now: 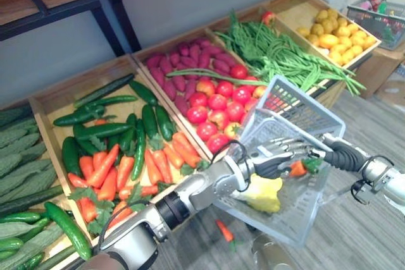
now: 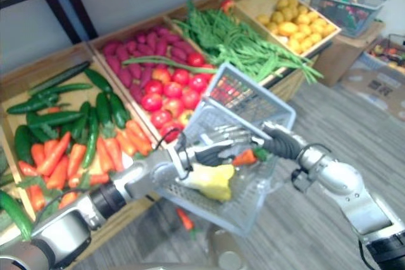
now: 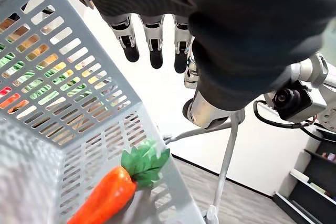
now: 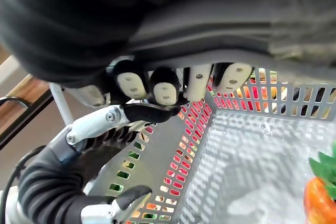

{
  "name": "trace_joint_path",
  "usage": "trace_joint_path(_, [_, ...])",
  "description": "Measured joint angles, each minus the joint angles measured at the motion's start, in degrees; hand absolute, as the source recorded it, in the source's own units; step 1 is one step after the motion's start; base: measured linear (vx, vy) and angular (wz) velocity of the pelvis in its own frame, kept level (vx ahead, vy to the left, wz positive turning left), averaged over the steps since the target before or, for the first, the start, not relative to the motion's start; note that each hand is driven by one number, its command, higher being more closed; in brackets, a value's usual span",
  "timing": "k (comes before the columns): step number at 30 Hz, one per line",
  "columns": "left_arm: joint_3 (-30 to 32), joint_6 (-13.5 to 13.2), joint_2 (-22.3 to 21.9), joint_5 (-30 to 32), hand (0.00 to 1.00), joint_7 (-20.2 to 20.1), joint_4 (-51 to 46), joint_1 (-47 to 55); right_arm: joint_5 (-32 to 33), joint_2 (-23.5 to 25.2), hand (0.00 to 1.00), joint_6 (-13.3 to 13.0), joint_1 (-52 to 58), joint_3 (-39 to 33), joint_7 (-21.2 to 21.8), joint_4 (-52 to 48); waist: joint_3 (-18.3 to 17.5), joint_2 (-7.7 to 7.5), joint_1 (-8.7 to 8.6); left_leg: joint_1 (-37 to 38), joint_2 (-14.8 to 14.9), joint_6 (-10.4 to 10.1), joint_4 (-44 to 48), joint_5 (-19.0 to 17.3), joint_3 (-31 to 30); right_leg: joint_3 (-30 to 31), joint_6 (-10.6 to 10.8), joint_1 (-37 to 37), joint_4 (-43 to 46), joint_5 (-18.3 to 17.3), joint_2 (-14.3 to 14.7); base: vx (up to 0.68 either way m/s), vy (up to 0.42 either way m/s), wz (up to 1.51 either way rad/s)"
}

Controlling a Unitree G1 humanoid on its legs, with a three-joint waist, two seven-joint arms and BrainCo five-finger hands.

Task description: Pick vegetable in the basket

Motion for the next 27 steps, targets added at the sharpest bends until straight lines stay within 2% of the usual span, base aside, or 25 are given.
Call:
trace_joint_path(10, [0.32, 0.00, -0.23, 1.07, 0.00, 0.00, -0.33, -0.24, -0.01, 2.18, 1.00, 0.09, 0.45, -2.14, 0.20, 0.17, -0.45, -0.13, 0.04, -1.79, -0.02, 0.56, 0.01, 0.48, -2.51, -2.08, -0.01, -0.02, -0.12, -0.01, -1.01, 0.03, 0.034, 0.12])
trace_joint_path(13, [0.39, 0.86, 0.33, 1.07, 0.00, -0.07, -2.14, -1.13, -0.01, 2.49, 1.00, 0.01, 1.22, -2.20, 0.21, 0.16, -0.80, -0.12, 0.13, -2.78, -0.02, 0.82, 0.03, 0.74, -3.91, -3.24, -0.02, 0.01, -0.11, -0.02, -1.54, 0.03, 0.020, 0.22])
trace_joint_path(16, [0.83, 1.29, 4.09, 0.27, 0.00, -0.97, -9.01, -1.38, -0.10, 3.49, 1.00, -0.57, 2.66, -3.69, 0.43, 0.42, -0.98, -0.34, 0.12, -3.78, 0.01, 1.06, 0.03, 1.03, -5.59, -4.63, -0.18, 0.09, -0.05, -0.12, -2.06, 0.02, 0.005, 0.25])
trace_joint_path(19, [1.01, 0.56, 7.38, -8.37, 0.00, -2.89, -18.06, -1.38, -0.08, 4.48, 1.00, -1.25, 3.44, -6.53, 0.26, 2.23, -1.07, -0.41, 0.51, -3.91, -0.01, 1.30, 0.03, 1.42, -6.99, -6.02, -0.39, 0.69, -0.02, -0.26, -2.62, 0.01, -0.002, 0.22])
trace_joint_path(21, [0.27, -1.04, 8.55, -15.48, 0.00, -3.35, -24.92, -1.39, -0.03, 4.85, 1.00, -1.24, 3.50, -6.83, -0.21, 3.98, -1.42, -0.68, 1.08, -4.09, -0.04, 1.31, -0.14, 1.65, -8.05, -6.95, -0.63, 1.25, -0.01, -0.44, -2.95, 0.01, -0.007, 0.25])
trace_joint_path(24, [-0.47, -5.93, 8.47, -29.08, 0.00, -3.57, -36.58, -1.22, -0.59, 8.35, 1.00, -1.08, 3.90, -7.54, -0.30, 9.74, -3.43, -2.43, 1.81, -5.35, -0.95, 1.56, -1.67, 2.87, -11.30, -9.88, -1.17, 2.18, -0.21, -0.81, -4.31, 0.02, -0.031, 0.47])
trace_joint_path(27, [-0.40, -6.70, 9.43, -33.54, 0.00, -4.29, -38.46, -0.42, -0.69, 10.40, 1.00, -0.88, 5.61, -10.62, -0.60, 12.58, -4.56, -3.37, 2.72, -5.81, -2.26, 1.28, -3.40, 3.71, -13.32, -11.74, -1.60, 3.28, -0.54, -1.10, -5.63, 0.01, -0.021, 0.46])
